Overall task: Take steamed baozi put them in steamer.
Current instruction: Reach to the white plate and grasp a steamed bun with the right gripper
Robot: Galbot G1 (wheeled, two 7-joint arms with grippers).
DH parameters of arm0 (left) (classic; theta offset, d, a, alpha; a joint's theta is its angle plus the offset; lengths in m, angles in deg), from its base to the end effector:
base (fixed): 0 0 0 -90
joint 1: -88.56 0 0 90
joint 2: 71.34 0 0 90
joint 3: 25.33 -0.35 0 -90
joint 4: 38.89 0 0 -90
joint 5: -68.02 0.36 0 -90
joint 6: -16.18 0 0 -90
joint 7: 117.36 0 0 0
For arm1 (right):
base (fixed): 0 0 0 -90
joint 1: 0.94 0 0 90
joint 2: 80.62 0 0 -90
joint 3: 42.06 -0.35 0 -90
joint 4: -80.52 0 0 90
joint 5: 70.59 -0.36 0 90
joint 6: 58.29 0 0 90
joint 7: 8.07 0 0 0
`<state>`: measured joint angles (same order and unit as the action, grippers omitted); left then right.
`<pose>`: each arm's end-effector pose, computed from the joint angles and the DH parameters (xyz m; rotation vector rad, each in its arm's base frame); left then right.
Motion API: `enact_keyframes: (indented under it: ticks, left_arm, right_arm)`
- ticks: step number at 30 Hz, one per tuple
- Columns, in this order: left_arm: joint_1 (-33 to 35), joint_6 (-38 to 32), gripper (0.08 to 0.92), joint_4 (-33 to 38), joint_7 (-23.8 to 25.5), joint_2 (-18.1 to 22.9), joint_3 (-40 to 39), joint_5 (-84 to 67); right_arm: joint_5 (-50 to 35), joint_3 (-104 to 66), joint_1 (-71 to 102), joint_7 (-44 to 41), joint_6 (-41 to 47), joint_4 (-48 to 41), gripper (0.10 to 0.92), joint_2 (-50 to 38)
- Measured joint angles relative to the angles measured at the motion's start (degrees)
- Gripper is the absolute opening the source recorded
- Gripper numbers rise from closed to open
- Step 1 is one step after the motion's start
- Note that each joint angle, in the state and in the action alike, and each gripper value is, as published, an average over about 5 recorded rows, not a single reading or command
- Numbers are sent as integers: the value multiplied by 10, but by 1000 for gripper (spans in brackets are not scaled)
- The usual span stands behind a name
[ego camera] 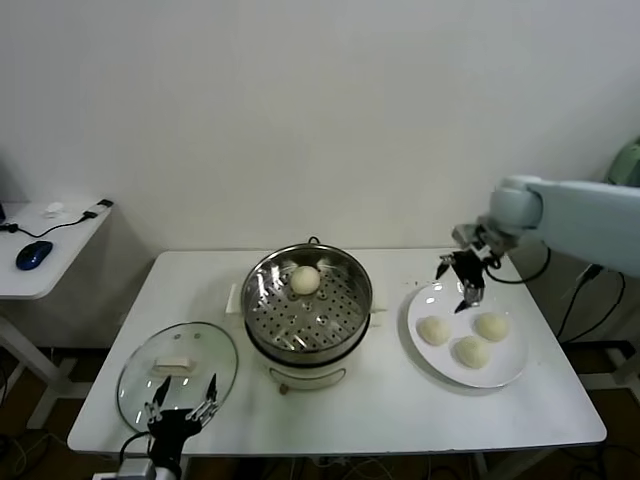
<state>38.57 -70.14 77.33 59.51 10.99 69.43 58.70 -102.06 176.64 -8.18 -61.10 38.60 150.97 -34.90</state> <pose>0.1271 0.0520 -0.3491 0.0996 -2.8417 -0.0050 0.5442 -0.1389 -0.1447 1.3586 -1.3353 1.2898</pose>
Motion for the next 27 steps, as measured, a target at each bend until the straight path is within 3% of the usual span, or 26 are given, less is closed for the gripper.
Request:
enact_keyframes:
  ticks: [15, 23, 27]
  left_arm:
    - [9, -6, 823, -2, -3, 4, -1, 5]
    - [14, -8, 823, 4, -5, 3, 0, 5]
    - [17, -8, 823, 7, -5, 3, -2, 5]
  right_arm:
    - [26, -118, 159, 36, 59, -103, 821, 30]
    - [22, -146, 182, 33, 64, -119, 699, 37]
    - [18, -149, 182, 26, 66, -117, 679, 35]
